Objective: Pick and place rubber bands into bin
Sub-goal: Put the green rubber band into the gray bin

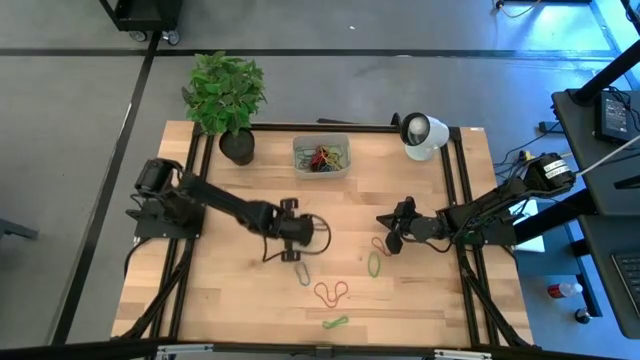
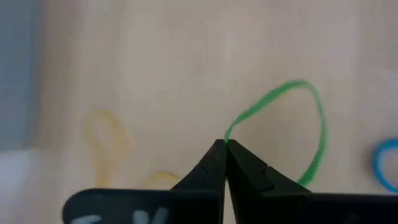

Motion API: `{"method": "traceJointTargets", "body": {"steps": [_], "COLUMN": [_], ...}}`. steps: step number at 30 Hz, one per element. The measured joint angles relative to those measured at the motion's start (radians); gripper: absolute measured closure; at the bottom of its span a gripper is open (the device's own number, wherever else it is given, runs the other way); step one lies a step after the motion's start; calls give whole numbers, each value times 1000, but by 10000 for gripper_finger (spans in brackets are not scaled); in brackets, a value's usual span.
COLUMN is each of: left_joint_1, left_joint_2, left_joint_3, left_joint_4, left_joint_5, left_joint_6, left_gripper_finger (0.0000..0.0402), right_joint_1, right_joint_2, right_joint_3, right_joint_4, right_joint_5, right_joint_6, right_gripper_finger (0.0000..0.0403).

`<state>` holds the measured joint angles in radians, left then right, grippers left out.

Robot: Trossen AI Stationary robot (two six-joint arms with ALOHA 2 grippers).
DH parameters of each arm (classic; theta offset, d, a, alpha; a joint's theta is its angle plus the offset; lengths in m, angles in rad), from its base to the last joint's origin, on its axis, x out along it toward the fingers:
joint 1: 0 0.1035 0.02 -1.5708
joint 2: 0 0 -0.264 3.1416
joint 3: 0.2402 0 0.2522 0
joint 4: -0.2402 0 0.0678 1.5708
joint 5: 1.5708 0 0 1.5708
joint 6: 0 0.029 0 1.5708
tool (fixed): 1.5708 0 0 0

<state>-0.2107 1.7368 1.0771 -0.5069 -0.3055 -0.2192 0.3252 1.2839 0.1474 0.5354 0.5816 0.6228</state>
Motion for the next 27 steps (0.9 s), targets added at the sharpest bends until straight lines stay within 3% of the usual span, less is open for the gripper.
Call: {"method": "traceJointTargets", "body": {"steps": [6,10,13,18,27], "left_joint_1": [134,283,408,586,712], "left_joint_2": [-70,-83,-75,-20,120], "left_joint_3": [119,178,199,198,198], "left_joint_4": [-93,-84,-19,114,216], "left_joint_5": [-98,-94,-39,144,179], "left_joint_6": [140,262,314,336,338], "left_gripper_finger": [399,399,399,400,386], "right_joint_1": [0,-1,-1,-5,-9], "right_joint_2": [0,0,0,0,0], "right_joint_3": [0,0,0,0,0], "right_joint_4": [5,13,19,24,42], "right_joint_5": [1,1,1,2,2], "right_joint_6": [-4,-16,-32,-33,-84], "right_gripper_finger": [399,399,399,399,399]}}
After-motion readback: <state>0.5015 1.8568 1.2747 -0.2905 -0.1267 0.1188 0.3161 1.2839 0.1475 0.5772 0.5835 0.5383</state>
